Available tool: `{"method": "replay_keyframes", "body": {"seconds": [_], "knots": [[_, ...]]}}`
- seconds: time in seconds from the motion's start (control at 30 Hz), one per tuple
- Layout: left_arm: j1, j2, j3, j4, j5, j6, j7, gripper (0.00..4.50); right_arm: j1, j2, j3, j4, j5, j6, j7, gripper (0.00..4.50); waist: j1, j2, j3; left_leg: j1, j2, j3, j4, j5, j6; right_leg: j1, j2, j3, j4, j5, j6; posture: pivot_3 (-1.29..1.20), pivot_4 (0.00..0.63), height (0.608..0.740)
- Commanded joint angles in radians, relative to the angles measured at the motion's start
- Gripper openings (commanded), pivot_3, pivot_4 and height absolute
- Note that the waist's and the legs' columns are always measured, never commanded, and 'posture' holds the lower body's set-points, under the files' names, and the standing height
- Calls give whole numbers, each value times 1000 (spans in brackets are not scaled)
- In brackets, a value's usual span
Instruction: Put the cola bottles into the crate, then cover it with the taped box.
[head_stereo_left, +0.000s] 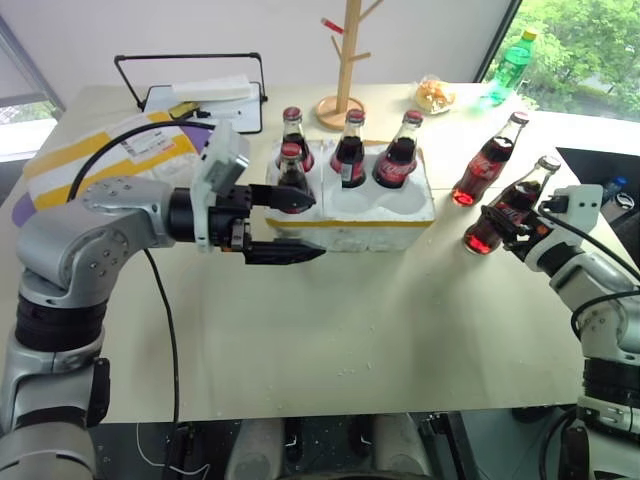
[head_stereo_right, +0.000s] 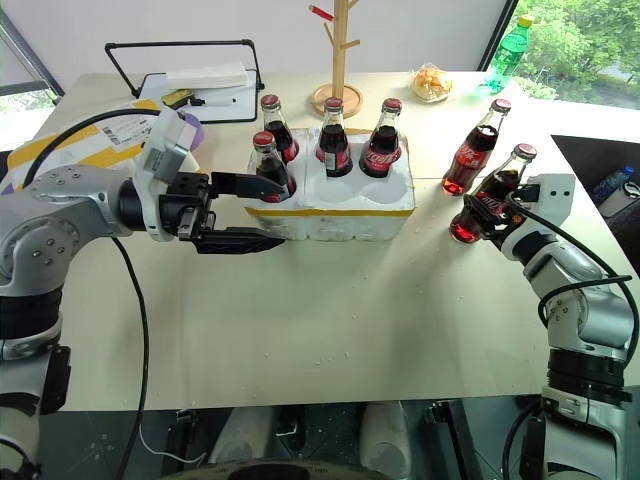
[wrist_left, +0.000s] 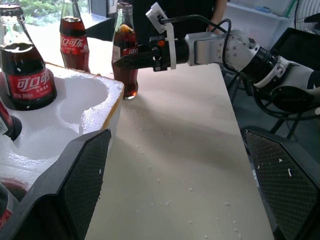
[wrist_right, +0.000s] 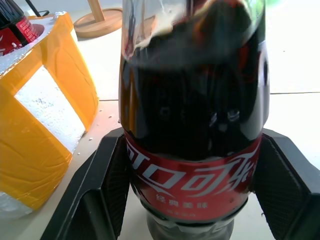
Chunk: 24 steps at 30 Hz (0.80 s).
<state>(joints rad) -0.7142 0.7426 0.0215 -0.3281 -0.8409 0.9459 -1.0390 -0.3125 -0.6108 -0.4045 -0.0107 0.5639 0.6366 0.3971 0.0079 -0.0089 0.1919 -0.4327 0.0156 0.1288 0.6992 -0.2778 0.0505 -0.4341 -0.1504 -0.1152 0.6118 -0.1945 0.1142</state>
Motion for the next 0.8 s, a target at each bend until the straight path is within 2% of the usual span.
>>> {"method": "replay_keyframes", "body": {"seconds": [0.03, 0.23, 0.37, 0.47, 0.63, 0.8], "knots": [[-22, 6, 34, -9, -7, -20, 12, 4500, -57, -56, -77, -166, 90, 38, 13, 2736, 0, 3, 2, 0, 0, 0, 0, 0, 0, 0, 0, 0, 0, 0, 0, 0, 150, 740], [-12, 30, 71, 11, -7, -22, 29, 4500, -246, -72, -70, -277, 266, 141, 17, 2736, -8, 7, 4, 0, 0, 1, -1, 0, 0, -2, 0, 1, 1, 0, 0, 0, 150, 740], [11, 52, 107, 16, 0, -30, 43, 4500, -379, -3, 36, -298, 304, 170, -1, 2736, -18, 6, 4, 0, 0, 1, -2, 0, 0, -2, 0, 1, 0, 0, 0, 0, 150, 740], [42, 76, 124, 24, 13, -47, 42, 4500, -413, 49, 139, -267, 246, 127, 34, 2736, -21, 6, 3, 0, 0, 1, -2, 0, 0, -2, 0, 1, 0, 0, 0, 0, 150, 740], [49, 90, 135, 13, 9, -52, 51, 4500, -468, 141, 234, -134, 154, 43, 57, 2736, -15, 6, 4, -2, -1, 1, -1, 0, 0, -2, 0, 1, 1, 0, 0, 0, 150, 740], [49, 96, 160, -3, -9, -43, 68, 4500, -472, 181, 338, -32, 41, -32, 122, 2736, -21, 6, 4, -5, -1, 1, -1, 0, 0, -6, 0, 1, 1, 0, 0, 0, 150, 740]]}}
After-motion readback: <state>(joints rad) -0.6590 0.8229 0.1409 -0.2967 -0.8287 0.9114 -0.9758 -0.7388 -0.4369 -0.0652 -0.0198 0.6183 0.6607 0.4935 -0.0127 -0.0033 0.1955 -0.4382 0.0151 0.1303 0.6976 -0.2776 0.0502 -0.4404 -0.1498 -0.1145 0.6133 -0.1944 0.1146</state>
